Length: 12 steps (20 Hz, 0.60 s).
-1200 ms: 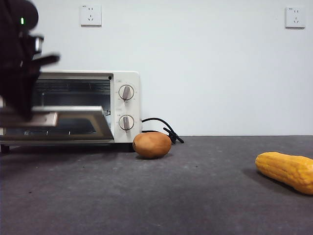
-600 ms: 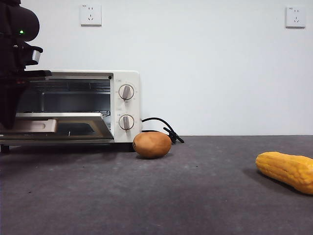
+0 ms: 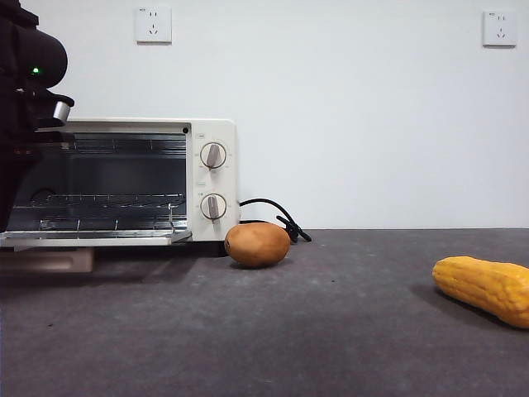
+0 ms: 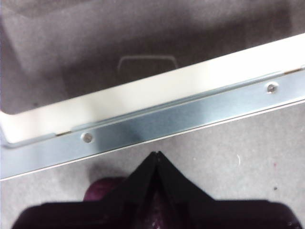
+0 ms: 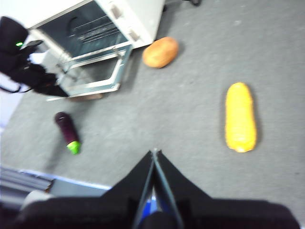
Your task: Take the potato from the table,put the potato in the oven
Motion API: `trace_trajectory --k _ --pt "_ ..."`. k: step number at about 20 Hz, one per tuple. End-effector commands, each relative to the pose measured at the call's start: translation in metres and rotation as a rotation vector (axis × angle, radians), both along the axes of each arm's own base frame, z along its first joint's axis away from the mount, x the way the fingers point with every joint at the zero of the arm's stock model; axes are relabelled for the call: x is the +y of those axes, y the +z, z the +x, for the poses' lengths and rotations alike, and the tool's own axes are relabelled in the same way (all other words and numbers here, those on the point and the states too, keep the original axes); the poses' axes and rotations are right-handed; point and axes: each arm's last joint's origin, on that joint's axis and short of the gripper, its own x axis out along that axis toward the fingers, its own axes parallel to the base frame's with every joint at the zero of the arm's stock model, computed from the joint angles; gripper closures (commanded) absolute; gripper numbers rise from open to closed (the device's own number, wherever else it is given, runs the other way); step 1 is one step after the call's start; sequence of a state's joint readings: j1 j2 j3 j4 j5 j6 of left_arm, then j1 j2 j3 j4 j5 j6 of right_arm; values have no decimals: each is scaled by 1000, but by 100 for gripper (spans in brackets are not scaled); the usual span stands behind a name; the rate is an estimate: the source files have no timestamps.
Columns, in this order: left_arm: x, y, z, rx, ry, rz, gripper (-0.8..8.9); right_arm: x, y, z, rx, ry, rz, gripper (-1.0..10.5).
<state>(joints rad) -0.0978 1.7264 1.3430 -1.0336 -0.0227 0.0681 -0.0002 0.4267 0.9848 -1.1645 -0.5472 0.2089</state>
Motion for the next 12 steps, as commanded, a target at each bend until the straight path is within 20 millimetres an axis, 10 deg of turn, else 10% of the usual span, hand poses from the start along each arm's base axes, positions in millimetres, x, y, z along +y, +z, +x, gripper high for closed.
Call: trace_trajectory --k 1,7,12 --pt "-1 -2 4 -13 -23 -3 820 0 1 -2 -3 13 1 945" --pt "-10 11 -5 -13 -94 -245 820 -1 1 4 4 -28 -21 945" --pt "-18 61 -34 -176 -167 -319 819 5 13 40 -42 188 137 876"
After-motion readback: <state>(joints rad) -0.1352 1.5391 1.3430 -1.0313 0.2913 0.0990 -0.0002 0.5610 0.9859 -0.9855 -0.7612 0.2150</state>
